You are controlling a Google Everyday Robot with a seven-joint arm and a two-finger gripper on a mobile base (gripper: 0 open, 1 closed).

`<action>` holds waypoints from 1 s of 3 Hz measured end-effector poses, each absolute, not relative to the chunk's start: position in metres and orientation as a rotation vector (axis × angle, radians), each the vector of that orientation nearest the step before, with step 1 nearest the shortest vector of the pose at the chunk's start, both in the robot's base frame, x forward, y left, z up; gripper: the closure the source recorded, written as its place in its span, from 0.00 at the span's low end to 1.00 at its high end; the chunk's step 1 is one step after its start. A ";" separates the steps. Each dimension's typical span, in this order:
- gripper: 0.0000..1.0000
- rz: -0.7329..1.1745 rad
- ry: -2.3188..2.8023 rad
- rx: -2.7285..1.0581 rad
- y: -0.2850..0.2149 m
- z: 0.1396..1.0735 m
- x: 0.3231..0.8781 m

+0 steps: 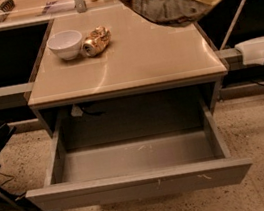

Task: Pick brown chip bag from top drawer and place on counter

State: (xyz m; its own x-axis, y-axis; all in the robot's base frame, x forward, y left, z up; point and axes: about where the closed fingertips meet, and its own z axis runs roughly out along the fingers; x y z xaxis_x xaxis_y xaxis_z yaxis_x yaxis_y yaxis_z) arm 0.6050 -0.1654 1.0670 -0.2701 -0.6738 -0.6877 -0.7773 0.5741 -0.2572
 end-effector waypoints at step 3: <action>1.00 0.087 2.216 -0.809 -0.191 0.999 0.729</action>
Offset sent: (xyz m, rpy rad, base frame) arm 0.1486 -0.0431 -0.0612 0.0531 0.0206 -0.4028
